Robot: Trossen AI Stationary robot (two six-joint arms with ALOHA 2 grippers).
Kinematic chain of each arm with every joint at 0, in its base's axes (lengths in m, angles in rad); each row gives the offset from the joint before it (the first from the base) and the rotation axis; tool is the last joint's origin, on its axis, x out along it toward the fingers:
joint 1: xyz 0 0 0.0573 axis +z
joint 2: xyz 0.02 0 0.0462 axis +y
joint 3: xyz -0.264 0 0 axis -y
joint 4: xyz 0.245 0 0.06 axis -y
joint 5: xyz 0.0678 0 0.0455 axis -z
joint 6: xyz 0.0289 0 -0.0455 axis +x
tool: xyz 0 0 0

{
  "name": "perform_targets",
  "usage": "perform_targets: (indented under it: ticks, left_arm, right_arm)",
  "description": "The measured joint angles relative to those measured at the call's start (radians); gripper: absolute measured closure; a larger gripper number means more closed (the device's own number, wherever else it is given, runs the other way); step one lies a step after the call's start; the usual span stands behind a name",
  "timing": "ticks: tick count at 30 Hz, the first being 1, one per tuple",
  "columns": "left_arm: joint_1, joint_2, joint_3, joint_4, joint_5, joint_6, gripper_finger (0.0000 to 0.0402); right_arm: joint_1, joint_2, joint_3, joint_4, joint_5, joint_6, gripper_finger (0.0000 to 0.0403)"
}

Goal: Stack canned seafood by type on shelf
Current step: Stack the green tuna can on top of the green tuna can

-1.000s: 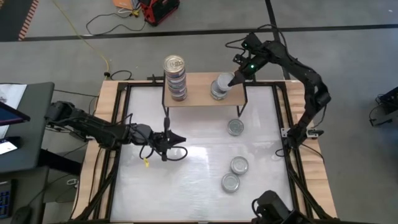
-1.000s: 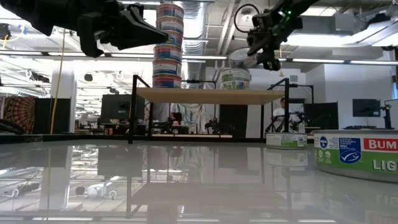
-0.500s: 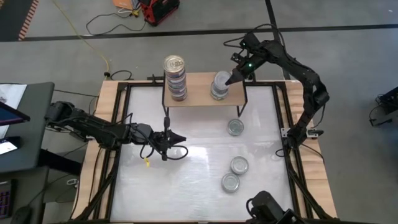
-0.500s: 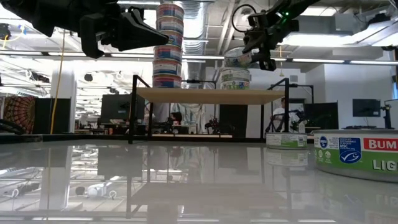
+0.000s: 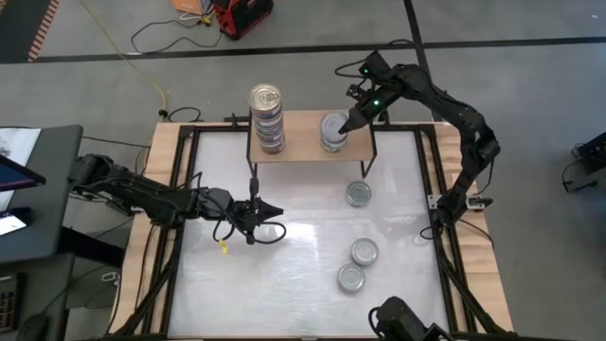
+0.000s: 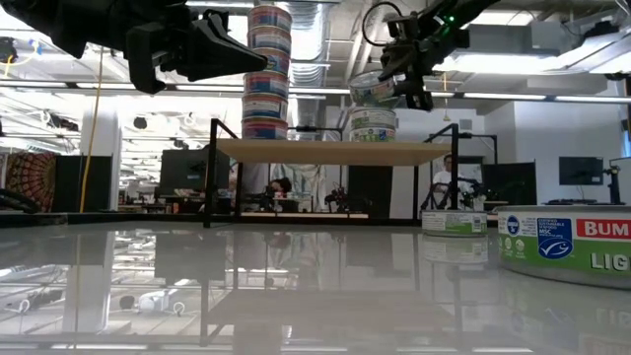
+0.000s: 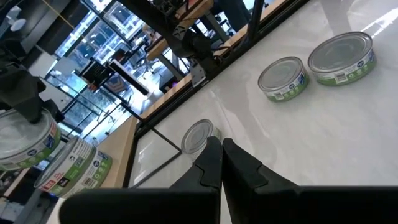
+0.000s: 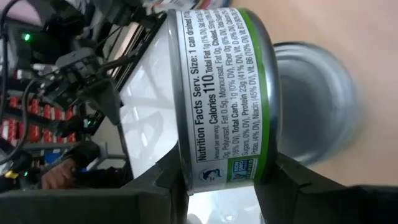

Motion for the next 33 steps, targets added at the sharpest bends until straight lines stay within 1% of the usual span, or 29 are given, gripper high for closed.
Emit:
perform_targets:
  ticks: [7, 13, 18, 24, 28, 33]
  left_arm:
    - [0.000, 0.000, 0.000, -0.001, 0.000, -0.007, 0.0402]
    - [0.000, 0.000, 0.002, -0.024, 0.000, -0.010, 0.0402]
    - [0.000, 0.000, 0.002, -0.045, -0.001, -0.010, 0.0402]
    - [0.000, 0.000, 0.002, -0.046, -0.004, -0.014, 0.0401]
    - [0.000, 0.000, 0.002, -0.046, -0.006, -0.016, 0.0402]
    - [0.000, 0.000, 0.002, -0.045, -0.006, -0.015, 0.0402]
  right_arm:
    - [-0.004, 0.036, 0.000, -0.006, 0.030, 0.002, 0.0237]
    - [-0.011, 0.075, 0.002, 0.007, -0.004, -0.032, 0.0236]
    - [-0.022, 0.076, 0.002, 0.001, -0.019, -0.032, 0.0227]
    - [-0.038, 0.076, 0.000, -0.048, -0.026, -0.035, 0.0211]
    - [-0.045, 0.076, 0.000, -0.074, -0.049, -0.043, 0.0208]
    - [-0.056, 0.076, 0.000, -0.066, -0.051, -0.045, 0.0207]
